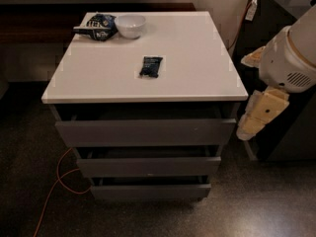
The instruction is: Open middle drawer
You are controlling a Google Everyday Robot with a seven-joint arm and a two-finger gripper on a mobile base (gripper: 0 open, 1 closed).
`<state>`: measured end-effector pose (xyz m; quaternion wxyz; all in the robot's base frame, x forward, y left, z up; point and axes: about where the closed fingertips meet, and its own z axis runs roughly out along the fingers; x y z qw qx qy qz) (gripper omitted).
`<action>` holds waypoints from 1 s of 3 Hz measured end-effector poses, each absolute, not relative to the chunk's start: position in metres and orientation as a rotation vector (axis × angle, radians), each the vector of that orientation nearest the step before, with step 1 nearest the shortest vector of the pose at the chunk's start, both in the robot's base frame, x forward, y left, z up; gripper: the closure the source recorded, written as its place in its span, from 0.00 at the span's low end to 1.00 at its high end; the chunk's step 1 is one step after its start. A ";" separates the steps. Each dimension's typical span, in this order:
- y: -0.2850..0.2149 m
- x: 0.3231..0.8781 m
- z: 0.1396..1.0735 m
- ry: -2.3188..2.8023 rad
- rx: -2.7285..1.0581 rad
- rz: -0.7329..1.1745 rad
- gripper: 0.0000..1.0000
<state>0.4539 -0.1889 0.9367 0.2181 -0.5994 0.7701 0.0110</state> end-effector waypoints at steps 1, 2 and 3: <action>-0.177 0.461 0.909 2.119 -1.626 0.078 0.00; -0.161 0.470 0.877 2.145 -1.617 0.071 0.00; -0.142 0.479 0.839 2.153 -1.613 0.068 0.00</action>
Offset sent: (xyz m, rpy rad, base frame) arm 0.0309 0.0431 -0.1100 0.0124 0.0396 -0.0613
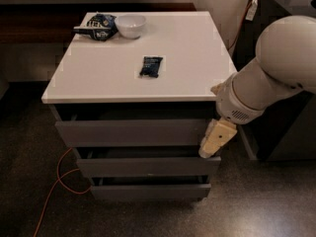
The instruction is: Open middle drawer
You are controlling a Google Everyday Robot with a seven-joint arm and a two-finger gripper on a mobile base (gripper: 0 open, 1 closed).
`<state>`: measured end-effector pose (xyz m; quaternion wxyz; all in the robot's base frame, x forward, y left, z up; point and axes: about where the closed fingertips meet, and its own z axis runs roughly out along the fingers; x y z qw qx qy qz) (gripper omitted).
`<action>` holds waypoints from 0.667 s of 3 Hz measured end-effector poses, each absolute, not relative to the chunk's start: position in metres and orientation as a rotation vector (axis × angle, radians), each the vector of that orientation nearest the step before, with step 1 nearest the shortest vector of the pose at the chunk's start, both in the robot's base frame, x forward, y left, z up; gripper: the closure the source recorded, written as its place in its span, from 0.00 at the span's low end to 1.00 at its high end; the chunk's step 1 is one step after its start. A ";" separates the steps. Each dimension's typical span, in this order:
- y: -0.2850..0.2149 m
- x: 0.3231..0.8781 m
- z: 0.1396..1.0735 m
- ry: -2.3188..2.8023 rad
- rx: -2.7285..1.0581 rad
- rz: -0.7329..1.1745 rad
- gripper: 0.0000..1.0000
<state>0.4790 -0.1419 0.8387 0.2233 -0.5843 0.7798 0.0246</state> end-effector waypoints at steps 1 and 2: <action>-0.130 0.481 0.822 2.139 -1.622 0.081 0.00; -0.115 0.478 0.815 2.088 -1.656 0.080 0.00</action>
Offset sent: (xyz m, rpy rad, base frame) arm -0.0050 0.0437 -0.0342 0.0197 -0.0504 0.1087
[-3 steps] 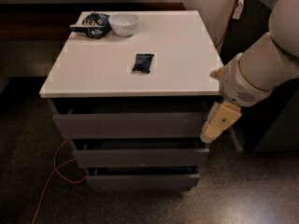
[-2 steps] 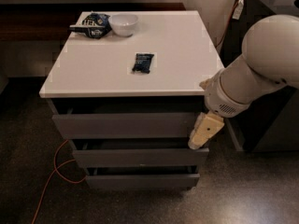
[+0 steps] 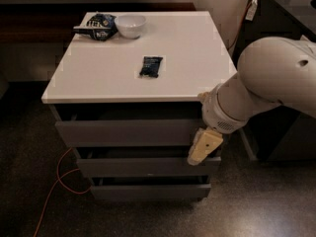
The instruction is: Open middle drawer
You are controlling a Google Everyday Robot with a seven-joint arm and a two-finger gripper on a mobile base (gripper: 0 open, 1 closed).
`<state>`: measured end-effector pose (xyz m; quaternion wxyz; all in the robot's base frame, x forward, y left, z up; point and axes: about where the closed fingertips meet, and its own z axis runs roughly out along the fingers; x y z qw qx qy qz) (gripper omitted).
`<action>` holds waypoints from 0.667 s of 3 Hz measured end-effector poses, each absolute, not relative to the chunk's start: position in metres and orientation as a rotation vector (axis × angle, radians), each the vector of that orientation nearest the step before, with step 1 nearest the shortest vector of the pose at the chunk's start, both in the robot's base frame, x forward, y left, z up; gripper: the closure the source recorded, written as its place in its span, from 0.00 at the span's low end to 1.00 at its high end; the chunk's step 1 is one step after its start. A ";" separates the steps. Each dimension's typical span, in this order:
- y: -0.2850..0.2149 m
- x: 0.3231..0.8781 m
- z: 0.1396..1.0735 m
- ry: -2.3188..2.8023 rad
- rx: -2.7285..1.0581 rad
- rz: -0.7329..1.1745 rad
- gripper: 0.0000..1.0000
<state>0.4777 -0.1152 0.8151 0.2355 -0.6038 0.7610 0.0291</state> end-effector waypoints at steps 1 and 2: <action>-0.112 0.478 0.811 2.074 -1.674 0.075 0.00; -0.106 0.478 0.800 2.055 -1.711 0.066 0.00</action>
Offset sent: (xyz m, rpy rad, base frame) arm 0.0019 0.0150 -0.0308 -0.0352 -0.0057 0.0732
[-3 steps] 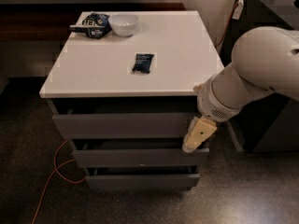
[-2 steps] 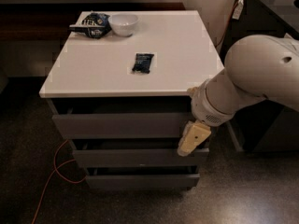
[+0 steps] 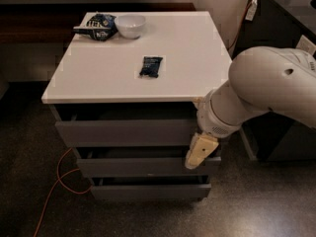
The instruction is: Open middle drawer
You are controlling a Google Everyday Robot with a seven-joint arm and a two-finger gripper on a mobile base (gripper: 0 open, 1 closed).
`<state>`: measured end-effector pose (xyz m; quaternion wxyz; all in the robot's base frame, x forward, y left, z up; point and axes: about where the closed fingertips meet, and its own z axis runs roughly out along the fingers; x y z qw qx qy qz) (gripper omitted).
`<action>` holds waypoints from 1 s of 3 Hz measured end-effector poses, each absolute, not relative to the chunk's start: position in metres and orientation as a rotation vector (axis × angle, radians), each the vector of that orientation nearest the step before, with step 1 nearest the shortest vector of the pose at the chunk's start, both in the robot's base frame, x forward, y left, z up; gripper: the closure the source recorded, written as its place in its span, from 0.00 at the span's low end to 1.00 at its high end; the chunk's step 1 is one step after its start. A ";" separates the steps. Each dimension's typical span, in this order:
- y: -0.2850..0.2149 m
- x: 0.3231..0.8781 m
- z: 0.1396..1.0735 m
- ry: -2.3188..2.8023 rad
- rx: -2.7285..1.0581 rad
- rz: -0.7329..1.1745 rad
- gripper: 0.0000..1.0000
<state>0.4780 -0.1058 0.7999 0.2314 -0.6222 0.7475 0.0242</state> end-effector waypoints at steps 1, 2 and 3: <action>-0.097 0.471 0.767 2.001 -1.755 0.071 0.00; -0.067 0.473 0.672 1.777 -1.767 -0.039 0.00; -0.067 0.474 0.669 1.780 -1.767 -0.037 0.00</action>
Offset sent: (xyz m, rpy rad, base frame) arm -0.0055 0.0350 -0.1220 0.0406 -0.1762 0.1389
